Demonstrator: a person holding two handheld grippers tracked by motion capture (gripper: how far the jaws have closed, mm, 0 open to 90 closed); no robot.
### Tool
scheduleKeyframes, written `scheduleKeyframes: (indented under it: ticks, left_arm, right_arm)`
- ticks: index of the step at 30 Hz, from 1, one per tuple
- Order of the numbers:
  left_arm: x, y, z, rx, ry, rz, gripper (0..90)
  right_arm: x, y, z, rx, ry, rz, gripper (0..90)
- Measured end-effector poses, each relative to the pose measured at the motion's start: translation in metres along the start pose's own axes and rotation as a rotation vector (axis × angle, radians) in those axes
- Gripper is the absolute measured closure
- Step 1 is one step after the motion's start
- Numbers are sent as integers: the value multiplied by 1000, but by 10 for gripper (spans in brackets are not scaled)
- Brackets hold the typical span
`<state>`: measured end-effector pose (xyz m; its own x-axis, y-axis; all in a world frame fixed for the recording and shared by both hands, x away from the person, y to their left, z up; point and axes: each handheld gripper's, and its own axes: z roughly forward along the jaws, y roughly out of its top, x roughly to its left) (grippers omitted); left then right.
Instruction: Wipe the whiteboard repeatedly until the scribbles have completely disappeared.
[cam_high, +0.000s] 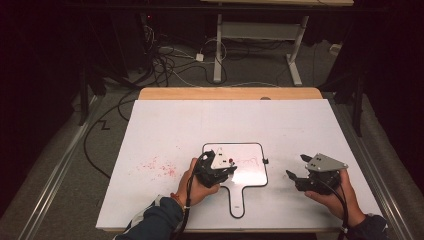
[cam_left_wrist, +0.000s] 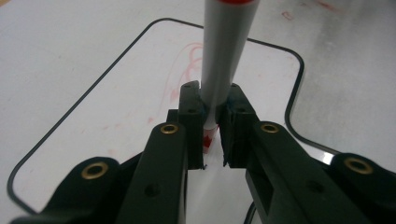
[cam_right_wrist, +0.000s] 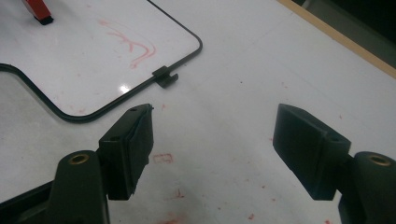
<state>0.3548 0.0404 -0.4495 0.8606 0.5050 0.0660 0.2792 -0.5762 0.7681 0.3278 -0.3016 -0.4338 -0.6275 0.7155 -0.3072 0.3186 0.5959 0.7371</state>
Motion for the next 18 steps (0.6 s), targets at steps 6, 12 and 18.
scheduleKeyframes:
  ticks: [6,12,18]
  left_arm:
    - [24,-18,-19,15,45,-85,785]
    - [27,-18,-16,-3,41,-102,785]
    - [0,-2,0,-15,-27,-29,785]
  right_arm:
    - [-2,-1,-2,-2,-10,7,295]
    - [0,1,-2,-2,-9,3,295]
    - [-1,0,-1,0,-7,9,295]
